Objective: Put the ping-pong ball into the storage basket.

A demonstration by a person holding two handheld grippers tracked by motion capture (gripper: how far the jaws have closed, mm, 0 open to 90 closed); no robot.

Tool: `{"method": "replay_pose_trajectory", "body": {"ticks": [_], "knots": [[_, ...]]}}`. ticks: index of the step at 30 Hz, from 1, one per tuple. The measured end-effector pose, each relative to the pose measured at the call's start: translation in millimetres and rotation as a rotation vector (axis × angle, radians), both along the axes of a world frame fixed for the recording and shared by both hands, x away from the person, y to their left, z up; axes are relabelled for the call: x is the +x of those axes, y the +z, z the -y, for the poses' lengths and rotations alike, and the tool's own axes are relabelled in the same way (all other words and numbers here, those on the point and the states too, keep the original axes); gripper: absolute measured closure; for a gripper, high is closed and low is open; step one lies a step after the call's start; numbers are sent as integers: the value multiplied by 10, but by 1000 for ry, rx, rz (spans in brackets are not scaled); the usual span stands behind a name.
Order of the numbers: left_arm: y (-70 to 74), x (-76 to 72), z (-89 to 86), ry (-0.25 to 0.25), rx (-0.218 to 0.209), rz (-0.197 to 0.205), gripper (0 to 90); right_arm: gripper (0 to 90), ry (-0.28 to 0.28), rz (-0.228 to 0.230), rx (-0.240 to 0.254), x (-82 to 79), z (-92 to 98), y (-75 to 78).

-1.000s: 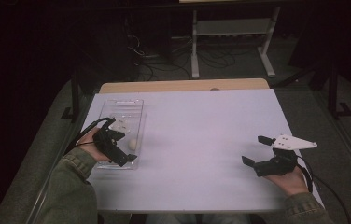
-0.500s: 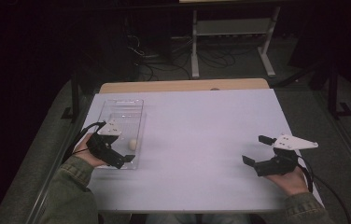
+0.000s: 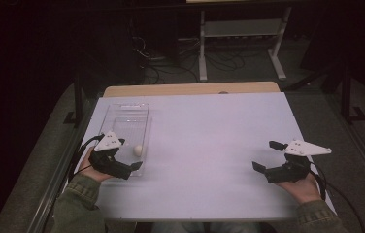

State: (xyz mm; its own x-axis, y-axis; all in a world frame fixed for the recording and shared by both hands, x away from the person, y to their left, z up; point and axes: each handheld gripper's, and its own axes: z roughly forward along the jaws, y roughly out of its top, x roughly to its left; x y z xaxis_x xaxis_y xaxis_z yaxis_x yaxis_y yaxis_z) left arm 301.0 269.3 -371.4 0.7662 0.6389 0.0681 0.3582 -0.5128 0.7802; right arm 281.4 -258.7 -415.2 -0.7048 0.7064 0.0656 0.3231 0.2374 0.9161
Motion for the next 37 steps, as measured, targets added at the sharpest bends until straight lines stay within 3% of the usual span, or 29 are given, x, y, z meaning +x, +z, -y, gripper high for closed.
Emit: {"method": "replay_pose_trajectory", "body": {"ticks": [2, 5, 7, 12, 18, 19, 23, 37], "knots": [[-21, -49, -41, -4, -53, 5, 0, 0, 0, 2, 0, -1, -2, 0], [-50, -111, -76, -1, -74, 34, 0, 0, 5, 2, -2, 0, -7, -2], [-74, -150, -111, 1, -125, 46, 0, 0, 5, 3, -1, 1, -6, -3], [-93, -224, -180, 26, -186, 90, 0, 0, 0, -4, 5, 3, 6, -7], [-121, -246, -201, 40, -211, 100, 0, 0, -1, 0, 10, 2, 8, -6], [-154, -250, -219, 60, -233, 110, 0, 0, 1, 3, 16, -10, 19, -1], [-184, -259, -265, 89, -254, 122, 0, 0, -1, 5, 24, -20, 27, 3], [-234, -262, -279, 93, -258, 122, 0, 0, -12, 10, 28, -41, 43, -2]]}}
